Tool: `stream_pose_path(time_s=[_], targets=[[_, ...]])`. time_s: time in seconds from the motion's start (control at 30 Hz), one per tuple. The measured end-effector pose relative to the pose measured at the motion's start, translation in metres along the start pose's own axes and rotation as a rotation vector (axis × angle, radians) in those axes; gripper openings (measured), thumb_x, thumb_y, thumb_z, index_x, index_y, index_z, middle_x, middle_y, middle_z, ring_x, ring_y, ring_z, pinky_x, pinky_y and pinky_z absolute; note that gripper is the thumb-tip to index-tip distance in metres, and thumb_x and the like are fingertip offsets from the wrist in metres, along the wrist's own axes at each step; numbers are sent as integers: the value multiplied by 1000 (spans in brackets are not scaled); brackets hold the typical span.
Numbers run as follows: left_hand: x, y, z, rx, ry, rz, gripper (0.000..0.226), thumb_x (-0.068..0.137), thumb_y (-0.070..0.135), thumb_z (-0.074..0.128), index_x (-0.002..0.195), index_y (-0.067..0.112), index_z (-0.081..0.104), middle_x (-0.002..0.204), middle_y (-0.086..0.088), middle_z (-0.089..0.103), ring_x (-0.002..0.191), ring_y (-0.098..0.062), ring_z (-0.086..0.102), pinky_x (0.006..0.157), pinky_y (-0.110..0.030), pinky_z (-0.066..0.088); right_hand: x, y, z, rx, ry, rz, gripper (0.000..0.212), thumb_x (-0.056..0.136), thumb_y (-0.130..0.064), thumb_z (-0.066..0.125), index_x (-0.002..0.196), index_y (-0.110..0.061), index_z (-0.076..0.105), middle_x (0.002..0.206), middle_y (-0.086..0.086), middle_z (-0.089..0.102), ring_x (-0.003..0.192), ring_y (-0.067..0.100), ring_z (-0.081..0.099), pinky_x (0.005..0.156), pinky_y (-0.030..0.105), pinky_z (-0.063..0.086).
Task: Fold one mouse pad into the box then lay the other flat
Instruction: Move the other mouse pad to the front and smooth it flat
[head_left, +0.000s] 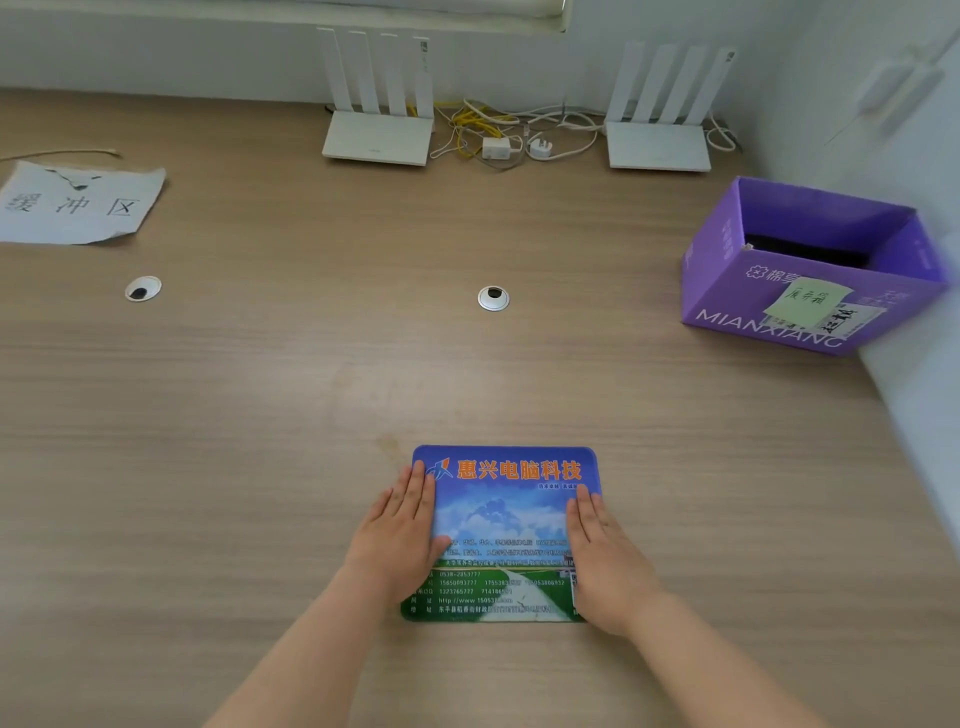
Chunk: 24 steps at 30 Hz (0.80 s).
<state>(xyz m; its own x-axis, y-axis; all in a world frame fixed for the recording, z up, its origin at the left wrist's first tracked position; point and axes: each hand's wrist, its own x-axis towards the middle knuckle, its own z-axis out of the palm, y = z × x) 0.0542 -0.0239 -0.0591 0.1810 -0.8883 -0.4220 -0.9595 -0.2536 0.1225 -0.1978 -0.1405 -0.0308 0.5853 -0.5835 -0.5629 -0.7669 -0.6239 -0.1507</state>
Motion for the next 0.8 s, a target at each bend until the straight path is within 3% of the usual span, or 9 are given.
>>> stream_pose_path(time_s=[0.1, 0.3, 0.43, 0.5, 0.57, 0.63, 0.67, 0.73, 0.8], targets=[[-1, 3, 1, 16, -1, -18, 93, 67, 71, -29, 138, 11, -27, 151, -9, -28, 138, -18, -27, 118, -37, -5, -6, -2, 5, 4, -5, 15, 78, 88, -19, 35, 146, -3, -15, 153, 13, -29, 144, 28, -22, 121, 37, -5], [-27, 54, 15, 34, -55, 73, 81, 93, 61, 14, 139, 10, -28, 151, -9, -32, 143, -24, -27, 120, -41, -8, -6, -38, 14, 21, 11, -52, 86, 84, -14, 40, 146, -9, -19, 150, 9, -33, 143, 26, -26, 121, 40, -4], [-32, 86, 28, 25, -15, 119, 77, 86, 58, -1, 140, 11, -26, 156, -9, -26, 141, -23, -29, 117, -38, -13, -3, -70, 28, 89, -9, -149, 79, 93, -27, 41, 148, -10, -14, 144, 2, -35, 137, 18, -30, 121, 41, -1], [-37, 78, 29, 53, -20, 92, 79, 89, 61, 8, 143, 12, -22, 154, -6, -27, 143, -21, -25, 119, -38, -10, -5, -62, 27, 64, -9, -143, 80, 93, -29, 41, 147, -10, -15, 144, 2, -36, 138, 17, -29, 121, 38, -4], [-44, 60, 25, 38, 23, 50, 82, 91, 65, 17, 150, 9, 5, 159, -8, -3, 148, -22, 0, 121, -37, 4, -13, -45, 25, 41, -3, -112, 81, 88, -19, 38, 146, -9, -17, 144, 4, -36, 141, 20, -27, 120, 35, -7], [-55, 41, 28, -24, -84, -4, 83, 89, 67, 20, 139, 6, 44, 150, -12, 40, 140, -24, 35, 111, -36, 18, -25, -25, 25, 30, 0, -54, 84, 81, -9, 35, 146, -8, -18, 144, 6, -37, 143, 24, -24, 119, 34, -8], [-62, 34, 28, -4, -108, -7, 84, 89, 68, 19, 134, 5, 51, 144, -12, 49, 136, -24, 41, 108, -37, 19, -31, -17, 25, 22, -9, -28, 84, 79, -9, 34, 146, -8, -17, 144, 7, -37, 144, 25, -23, 119, 34, -9], [-69, 19, 42, 26, -115, -16, 87, 89, 69, 15, 131, 3, 54, 140, -13, 52, 133, -24, 44, 109, -38, 16, -41, -7, 26, 14, -36, 28, 85, 79, -13, 34, 146, -8, -19, 147, 7, -35, 144, 25, -23, 119, 36, -8], [-78, 24, 34, 9, -71, -29, 85, 89, 68, 21, 134, 1, 50, 145, -15, 43, 141, -26, 34, 114, -37, 8, -46, -10, 26, 21, -43, 76, 86, 79, -15, 34, 142, -10, -24, 152, 10, -32, 143, 25, -24, 120, 38, -6]])
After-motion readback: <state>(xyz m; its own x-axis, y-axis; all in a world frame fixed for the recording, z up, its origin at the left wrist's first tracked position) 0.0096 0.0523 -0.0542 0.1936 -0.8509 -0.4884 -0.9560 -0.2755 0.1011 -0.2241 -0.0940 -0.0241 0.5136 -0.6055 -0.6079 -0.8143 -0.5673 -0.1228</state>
